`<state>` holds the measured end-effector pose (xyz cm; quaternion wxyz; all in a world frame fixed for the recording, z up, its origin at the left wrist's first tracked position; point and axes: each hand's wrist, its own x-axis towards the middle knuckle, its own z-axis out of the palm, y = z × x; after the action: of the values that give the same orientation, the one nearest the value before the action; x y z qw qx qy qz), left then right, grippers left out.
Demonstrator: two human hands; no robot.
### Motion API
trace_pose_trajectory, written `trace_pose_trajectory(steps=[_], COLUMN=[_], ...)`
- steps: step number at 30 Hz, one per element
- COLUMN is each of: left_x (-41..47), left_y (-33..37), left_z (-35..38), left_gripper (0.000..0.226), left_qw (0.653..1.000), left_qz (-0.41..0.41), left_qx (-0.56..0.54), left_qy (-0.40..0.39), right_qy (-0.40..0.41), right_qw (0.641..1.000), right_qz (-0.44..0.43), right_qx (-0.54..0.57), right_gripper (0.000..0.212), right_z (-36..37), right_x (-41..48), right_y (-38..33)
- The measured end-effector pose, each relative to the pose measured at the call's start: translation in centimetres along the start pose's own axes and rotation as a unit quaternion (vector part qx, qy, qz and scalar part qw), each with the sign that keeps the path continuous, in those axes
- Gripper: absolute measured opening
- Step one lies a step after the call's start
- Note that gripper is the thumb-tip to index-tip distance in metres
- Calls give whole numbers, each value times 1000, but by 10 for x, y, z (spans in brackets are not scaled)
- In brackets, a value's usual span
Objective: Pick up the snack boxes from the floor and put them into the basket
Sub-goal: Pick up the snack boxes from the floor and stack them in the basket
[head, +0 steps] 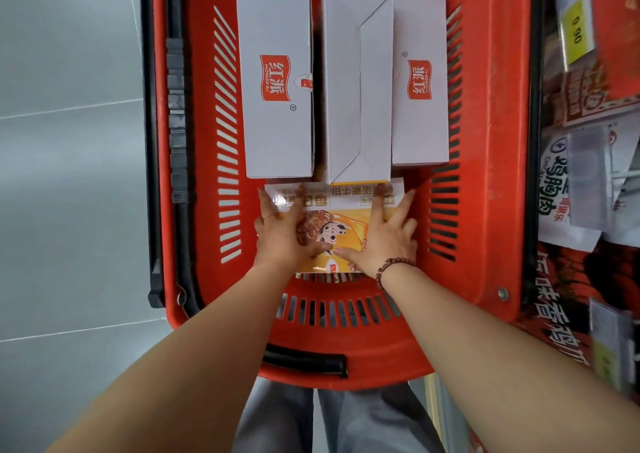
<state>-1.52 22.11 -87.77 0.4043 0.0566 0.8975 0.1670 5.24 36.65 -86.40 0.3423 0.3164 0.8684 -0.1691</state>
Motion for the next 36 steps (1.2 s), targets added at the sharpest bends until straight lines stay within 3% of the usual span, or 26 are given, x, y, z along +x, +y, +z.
trace_pose_trajectory(steps=[4, 9, 14, 18, 22, 27, 32, 36], left_x=[8, 6, 5, 2, -2, -17, -44, -74], left_y=[-13, -24, -23, -23, -20, 2, 24, 41], left_z=[9, 9, 8, 15, 4, -23, -58, -103], left_gripper=[89, 105, 110, 101, 100, 88, 72, 62], left_qw=[997, 994, 993, 987, 985, 985, 968, 961], left_qz=[82, 111, 105, 119, 116, 141, 199, 240], left_qx=[-5, 2, 41, 100, 113, 99, 153, 133], left_qy=[13, -20, -38, -39, -55, -32, -25, -12], right_qy=[17, 10, -12, -73, -82, -35, 26, 63], right_qw=[1000, 989, 988, 990, 990, 991, 989, 982], right_qz=[-26, -136, -142, -120, -110, -117, -89, -53], right_qx=[-4, -60, -59, 6, 17, 54, 117, 171], right_gripper=[120, 128, 131, 116, 105, 86, 60, 50], right_z=[11, 20, 19, 24, 17, -6, -44, -80], right_x=[9, 0, 2, 16, 7, -17, -54, -97], right_y=[4, 19, 21, 34, 31, 28, 22, 17])
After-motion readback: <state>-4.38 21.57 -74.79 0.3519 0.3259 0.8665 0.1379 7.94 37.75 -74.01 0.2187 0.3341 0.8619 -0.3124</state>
